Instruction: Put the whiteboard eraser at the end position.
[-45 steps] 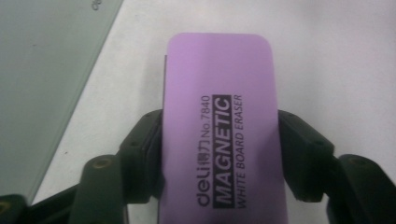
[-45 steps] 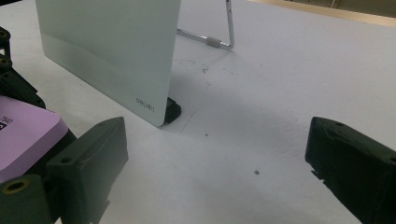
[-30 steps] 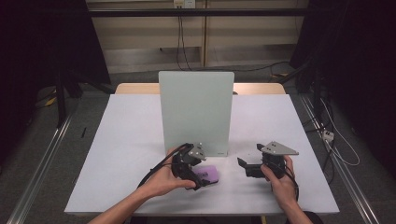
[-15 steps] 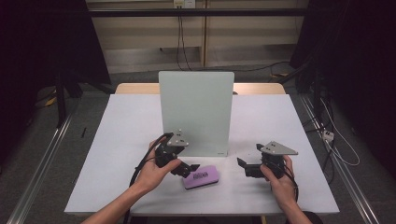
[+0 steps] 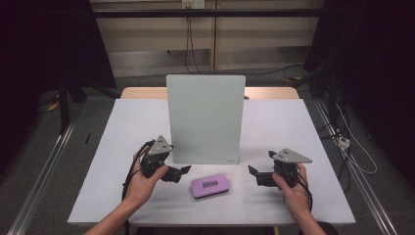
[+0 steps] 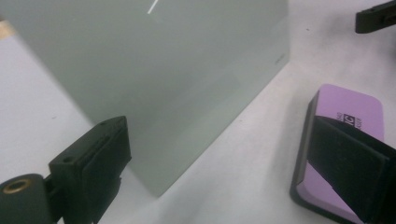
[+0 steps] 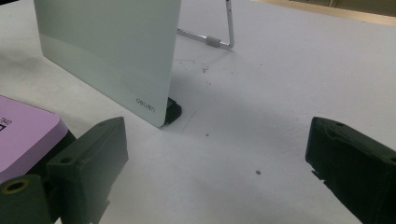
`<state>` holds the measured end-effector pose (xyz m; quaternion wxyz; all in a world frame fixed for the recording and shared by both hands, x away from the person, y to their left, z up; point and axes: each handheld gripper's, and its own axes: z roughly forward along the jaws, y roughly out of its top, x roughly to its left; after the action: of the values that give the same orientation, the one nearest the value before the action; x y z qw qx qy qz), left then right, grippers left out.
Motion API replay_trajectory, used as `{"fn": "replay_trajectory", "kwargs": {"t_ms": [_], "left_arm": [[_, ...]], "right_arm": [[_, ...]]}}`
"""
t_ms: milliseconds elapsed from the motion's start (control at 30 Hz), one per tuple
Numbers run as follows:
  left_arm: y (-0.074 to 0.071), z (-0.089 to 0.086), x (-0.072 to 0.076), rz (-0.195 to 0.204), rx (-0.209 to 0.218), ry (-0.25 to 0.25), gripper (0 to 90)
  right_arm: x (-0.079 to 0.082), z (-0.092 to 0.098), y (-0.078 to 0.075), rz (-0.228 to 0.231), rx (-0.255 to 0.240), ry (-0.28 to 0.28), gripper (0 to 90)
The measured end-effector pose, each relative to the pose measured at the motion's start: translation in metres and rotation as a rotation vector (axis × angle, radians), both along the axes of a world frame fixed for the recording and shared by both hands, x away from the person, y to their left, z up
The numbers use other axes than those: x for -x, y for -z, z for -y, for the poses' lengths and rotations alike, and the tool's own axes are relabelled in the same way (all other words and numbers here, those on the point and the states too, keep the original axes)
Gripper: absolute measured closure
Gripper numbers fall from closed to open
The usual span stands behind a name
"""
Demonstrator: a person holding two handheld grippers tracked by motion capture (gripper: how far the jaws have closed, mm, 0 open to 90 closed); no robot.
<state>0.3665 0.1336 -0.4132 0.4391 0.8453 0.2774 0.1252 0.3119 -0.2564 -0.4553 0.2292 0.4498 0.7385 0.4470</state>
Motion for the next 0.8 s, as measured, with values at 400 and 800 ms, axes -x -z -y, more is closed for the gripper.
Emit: {"fn": "replay_trajectory", "kwargs": {"t_ms": [400,800], "left_arm": [[0.006,-0.043,0.005,0.001,0.024,-0.108,6.4],[0.017,-0.072,0.018,-0.001,0.049,-0.178,5.9]], "right_arm": [[0.003,0.003,0.001,-0.004,0.001,0.015,5.5],[0.008,0.007,0.001,-0.012,0.001,0.037,5.5]]}}
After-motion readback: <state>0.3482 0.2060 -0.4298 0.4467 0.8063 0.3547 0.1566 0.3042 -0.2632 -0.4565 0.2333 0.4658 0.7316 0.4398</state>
